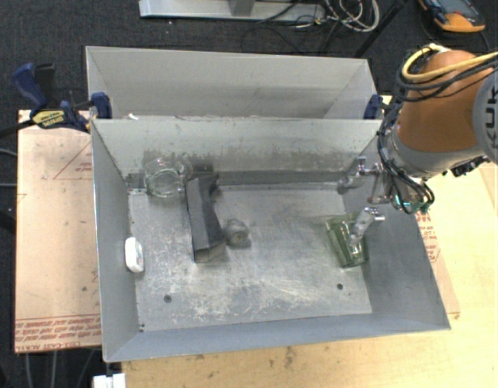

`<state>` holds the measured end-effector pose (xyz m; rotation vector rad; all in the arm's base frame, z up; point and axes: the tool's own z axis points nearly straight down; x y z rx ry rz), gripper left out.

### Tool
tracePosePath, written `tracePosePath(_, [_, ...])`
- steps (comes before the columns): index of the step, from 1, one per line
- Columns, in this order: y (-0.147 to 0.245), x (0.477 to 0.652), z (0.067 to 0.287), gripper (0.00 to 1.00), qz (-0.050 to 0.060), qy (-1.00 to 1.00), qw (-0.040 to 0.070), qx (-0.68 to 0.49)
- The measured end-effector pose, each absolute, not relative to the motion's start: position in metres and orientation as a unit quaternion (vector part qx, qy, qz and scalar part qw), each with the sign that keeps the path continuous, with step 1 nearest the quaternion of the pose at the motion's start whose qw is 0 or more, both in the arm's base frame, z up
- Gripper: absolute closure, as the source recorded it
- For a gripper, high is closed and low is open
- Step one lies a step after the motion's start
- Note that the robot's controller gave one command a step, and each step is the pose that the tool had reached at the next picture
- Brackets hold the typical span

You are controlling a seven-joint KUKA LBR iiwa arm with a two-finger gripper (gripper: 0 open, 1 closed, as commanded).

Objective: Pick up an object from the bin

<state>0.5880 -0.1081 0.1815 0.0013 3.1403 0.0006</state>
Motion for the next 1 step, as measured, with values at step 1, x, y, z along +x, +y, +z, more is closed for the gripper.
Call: tracePosePath(1, [-0.1255, 0.6011, 0.0794, 1.0, 0.019, 1.0, 0.009, 0.02])
